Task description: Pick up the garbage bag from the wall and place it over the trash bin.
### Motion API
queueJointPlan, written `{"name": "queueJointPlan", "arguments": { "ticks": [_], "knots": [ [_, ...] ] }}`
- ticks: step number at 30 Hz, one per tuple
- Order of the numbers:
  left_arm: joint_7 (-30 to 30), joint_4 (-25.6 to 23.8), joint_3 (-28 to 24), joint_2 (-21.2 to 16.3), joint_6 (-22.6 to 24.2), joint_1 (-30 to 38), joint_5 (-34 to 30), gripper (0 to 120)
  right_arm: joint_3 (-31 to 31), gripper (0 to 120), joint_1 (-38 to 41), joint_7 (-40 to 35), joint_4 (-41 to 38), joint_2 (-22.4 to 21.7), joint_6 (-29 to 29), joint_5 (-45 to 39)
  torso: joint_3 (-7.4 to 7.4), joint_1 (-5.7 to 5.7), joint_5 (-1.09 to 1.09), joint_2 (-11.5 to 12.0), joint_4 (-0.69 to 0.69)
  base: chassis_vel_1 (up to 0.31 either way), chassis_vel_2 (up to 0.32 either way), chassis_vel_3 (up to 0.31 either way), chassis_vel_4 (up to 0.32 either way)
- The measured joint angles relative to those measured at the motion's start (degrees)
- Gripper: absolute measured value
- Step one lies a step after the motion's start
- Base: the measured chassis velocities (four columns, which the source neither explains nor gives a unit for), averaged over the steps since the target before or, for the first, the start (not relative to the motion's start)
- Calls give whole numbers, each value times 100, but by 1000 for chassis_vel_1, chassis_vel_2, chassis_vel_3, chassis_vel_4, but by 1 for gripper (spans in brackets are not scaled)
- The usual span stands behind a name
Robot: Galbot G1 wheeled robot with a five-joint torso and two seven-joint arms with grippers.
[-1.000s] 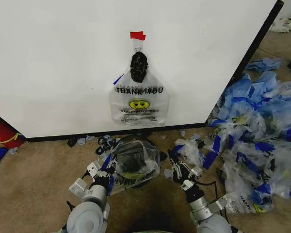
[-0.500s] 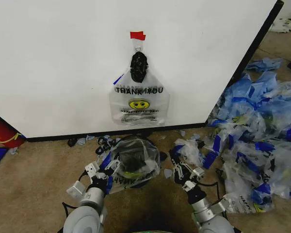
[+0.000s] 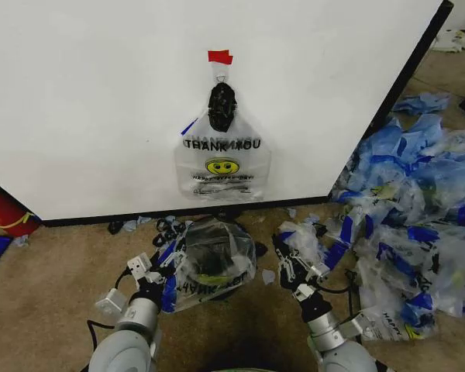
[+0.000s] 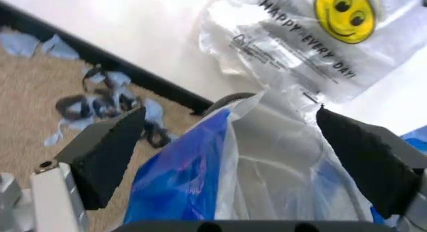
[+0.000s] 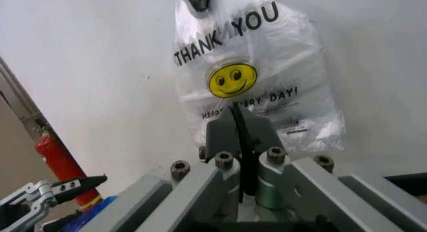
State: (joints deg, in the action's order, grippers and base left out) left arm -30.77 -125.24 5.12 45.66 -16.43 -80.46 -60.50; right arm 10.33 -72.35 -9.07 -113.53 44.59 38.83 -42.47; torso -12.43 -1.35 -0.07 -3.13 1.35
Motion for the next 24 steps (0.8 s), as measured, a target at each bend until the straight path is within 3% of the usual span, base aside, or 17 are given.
{"name": "queueJointPlan", "arguments": {
  "ticks": [7, 12, 14, 24],
  "knots": [
    [456, 216, 141, -161, -159, 175, 570, 100, 21, 0, 40, -247, -233, -70, -126, -170, 0, 0, 0, 0, 1, 0, 0, 0, 0],
    [530, 247, 136, -321, -162, 226, 661, 100, 392, 0, 489, -1626, -1310, -307, -951, -1121, 0, 0, 0, 0, 0, 0, 0, 0, 0],
    [530, 258, 127, -338, -155, 232, 661, 100, 463, 0, 580, -1828, -1526, -351, -1134, -1316, 0, 0, -1, 0, -1, 0, 0, 0, 0],
    [501, 428, 8, -547, -75, 396, 534, 100, 979, 35, 1106, -3822, -2596, -335, -2682, -2293, 0, 0, -2, 0, -1, 0, 0, 0, 0]
  ]
}}
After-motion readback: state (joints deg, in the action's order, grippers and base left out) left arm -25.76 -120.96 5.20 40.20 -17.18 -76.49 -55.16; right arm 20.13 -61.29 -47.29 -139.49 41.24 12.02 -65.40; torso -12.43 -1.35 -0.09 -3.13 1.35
